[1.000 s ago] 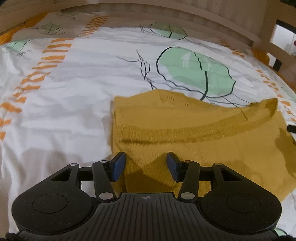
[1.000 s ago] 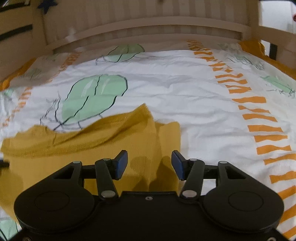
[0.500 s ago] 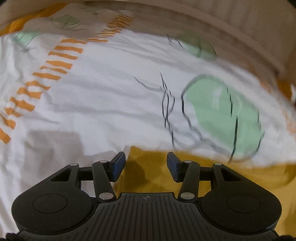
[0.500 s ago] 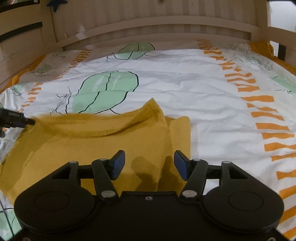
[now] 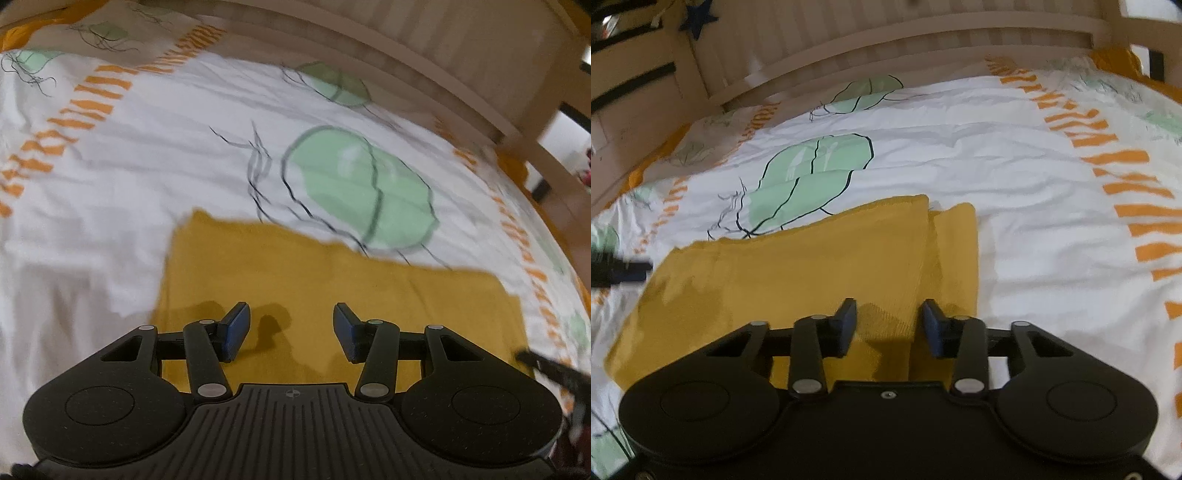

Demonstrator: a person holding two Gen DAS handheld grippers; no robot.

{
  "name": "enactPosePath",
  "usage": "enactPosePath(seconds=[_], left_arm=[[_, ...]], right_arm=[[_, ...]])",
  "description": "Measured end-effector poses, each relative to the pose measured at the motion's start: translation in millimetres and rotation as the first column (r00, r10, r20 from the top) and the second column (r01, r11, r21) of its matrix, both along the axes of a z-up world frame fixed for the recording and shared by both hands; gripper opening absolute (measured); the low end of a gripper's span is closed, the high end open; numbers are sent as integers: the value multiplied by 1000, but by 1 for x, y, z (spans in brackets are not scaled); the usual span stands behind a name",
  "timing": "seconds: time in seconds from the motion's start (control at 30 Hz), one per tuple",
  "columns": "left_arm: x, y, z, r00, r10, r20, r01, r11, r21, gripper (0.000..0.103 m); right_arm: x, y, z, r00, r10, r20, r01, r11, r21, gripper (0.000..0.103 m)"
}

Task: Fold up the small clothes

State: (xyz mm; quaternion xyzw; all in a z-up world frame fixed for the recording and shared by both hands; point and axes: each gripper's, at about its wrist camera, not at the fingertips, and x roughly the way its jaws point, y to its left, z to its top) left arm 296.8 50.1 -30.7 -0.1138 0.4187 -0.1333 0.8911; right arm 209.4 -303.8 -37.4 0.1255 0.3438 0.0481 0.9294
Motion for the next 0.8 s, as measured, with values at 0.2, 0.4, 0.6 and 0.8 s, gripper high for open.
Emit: enactPosePath(seconds=[0.2, 0.4, 0.6, 0.8], left_arm=[[-29, -20, 2, 999, -45, 16, 45, 998, 48, 48], [-37, -43, 8, 997, -74, 26, 71, 994, 84, 48], [-40, -71, 4, 995, -102, 5, 101, 987, 122, 48], [-50, -95, -8, 990, -137, -36, 141, 977, 162, 48]], right_arm=[[-1, -1, 2, 1000, 12, -11, -12, 999, 45, 13], [-8, -18, 14, 997, -65, -48, 66, 998, 19, 7], [-8, -31, 8, 992, -88, -91, 94, 993, 65, 12], [-13, -38, 16, 992, -113, -62, 118, 988, 96, 41]])
